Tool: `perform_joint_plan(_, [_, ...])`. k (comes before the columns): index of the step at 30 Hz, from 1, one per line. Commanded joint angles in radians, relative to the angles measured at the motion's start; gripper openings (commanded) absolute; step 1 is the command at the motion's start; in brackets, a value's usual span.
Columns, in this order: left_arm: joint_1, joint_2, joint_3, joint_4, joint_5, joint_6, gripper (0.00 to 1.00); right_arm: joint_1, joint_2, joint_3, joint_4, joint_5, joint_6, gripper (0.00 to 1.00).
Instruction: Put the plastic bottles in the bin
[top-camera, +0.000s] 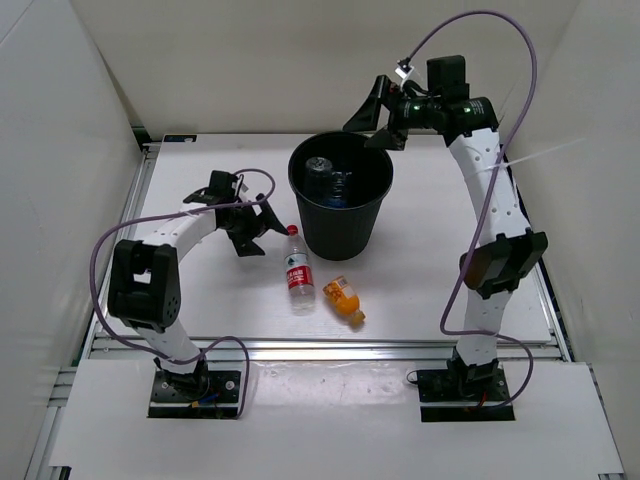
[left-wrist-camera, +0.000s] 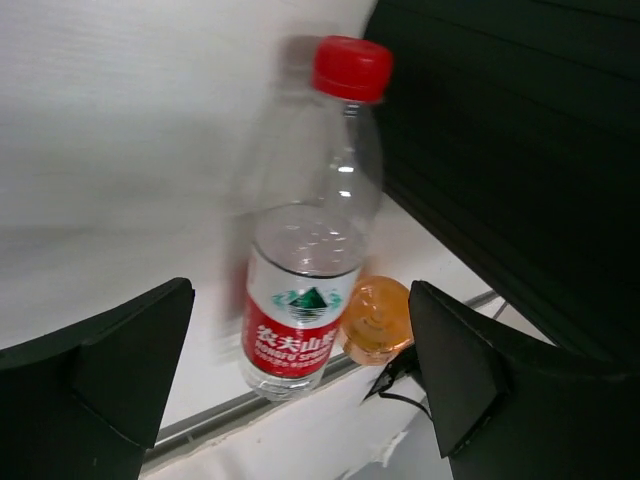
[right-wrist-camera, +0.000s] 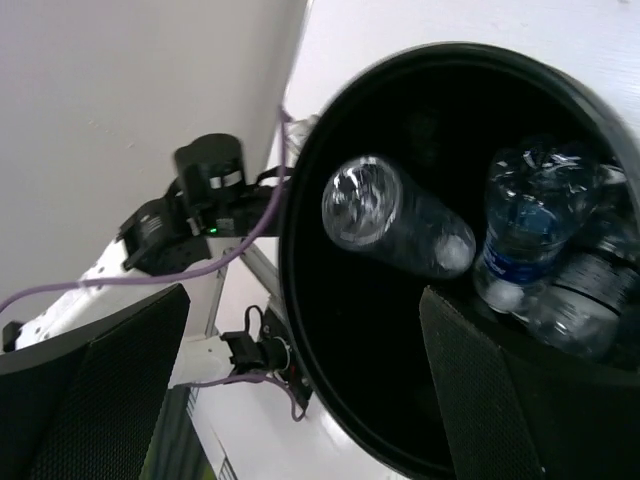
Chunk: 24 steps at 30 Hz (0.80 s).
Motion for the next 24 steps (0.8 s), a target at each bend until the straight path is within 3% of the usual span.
perform_joint_plan(1, [-0.032, -0.011, 0.058, 0.009, 0.013, 0.055, 1.00, -0.062, -0.124, -0.029, -0.003, 0.019, -0.048, 1.00])
perform_joint_plan(8, [-0.099, 0.035, 0.058, 0.009, -0.017, 0.104, 1.00, -0.194, -0.179, -0.098, -0.003, -0.016, -0.027, 1.00])
perform_joint_plan(19, [-0.162, 0.185, 0.058, -0.001, -0.002, 0.148, 0.99, -0.234, -0.221, -0.159, -0.003, -0.035, -0.027, 1.00])
perform_joint_plan(20, [-0.171, 0.196, 0.068, -0.001, 0.009, 0.148, 0.96, -0.234, -0.221, -0.169, -0.003, -0.044, -0.027, 1.00])
perform_joint_plan(24, [-0.171, 0.186, 0.048, -0.001, 0.009, 0.159, 0.70, -0.254, -0.221, -0.187, -0.003, -0.053, -0.027, 1.00])
